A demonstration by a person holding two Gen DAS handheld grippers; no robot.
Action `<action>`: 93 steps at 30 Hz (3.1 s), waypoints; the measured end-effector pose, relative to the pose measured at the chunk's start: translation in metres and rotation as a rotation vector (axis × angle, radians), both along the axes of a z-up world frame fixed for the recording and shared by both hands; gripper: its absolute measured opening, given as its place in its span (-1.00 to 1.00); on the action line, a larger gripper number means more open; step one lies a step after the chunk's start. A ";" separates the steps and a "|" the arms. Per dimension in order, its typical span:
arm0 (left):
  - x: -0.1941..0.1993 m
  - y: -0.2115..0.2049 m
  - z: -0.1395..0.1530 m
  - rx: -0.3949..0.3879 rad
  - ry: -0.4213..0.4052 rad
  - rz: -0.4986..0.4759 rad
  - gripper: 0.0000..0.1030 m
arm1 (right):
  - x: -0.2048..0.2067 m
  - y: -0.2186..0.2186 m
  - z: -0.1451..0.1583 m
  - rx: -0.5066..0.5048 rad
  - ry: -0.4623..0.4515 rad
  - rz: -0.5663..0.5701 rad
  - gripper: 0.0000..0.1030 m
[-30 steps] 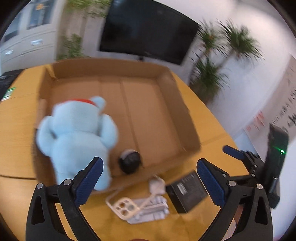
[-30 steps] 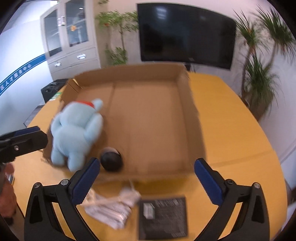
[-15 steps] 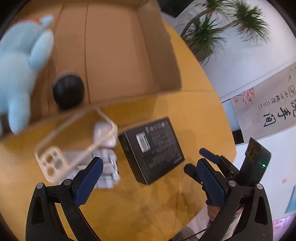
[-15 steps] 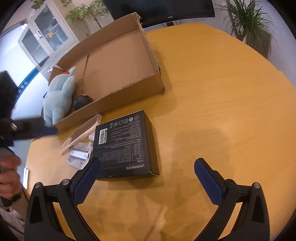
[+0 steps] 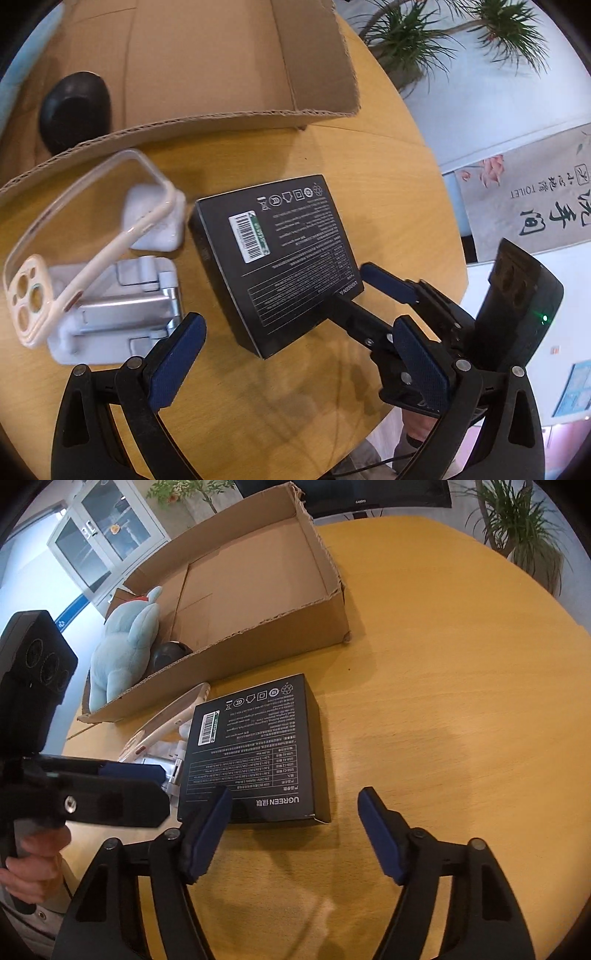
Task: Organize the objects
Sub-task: 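Move both tools toward the black UGREEN box on the table, then close the left gripper on the black UGREEN box edge and lift it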
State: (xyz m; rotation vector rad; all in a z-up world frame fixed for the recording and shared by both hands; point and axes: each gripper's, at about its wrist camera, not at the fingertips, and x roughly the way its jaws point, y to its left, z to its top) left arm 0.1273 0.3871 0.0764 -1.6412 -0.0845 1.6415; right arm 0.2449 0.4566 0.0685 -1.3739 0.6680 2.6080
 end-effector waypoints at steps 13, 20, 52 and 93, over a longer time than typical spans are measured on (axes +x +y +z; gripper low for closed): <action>-0.001 0.000 0.002 0.011 0.021 0.001 0.60 | -0.003 0.007 -0.007 -0.098 0.007 0.054 0.12; -0.005 -0.001 -0.010 -0.013 0.012 -0.020 0.55 | -0.006 0.003 -0.012 -0.107 0.001 0.090 0.50; 0.019 0.006 -0.015 -0.081 0.034 -0.104 0.82 | -0.020 -0.051 -0.013 0.175 -0.008 0.133 0.98; 0.023 0.006 -0.012 -0.102 0.155 -0.209 0.68 | -0.036 -0.049 -0.008 0.359 0.101 0.094 0.70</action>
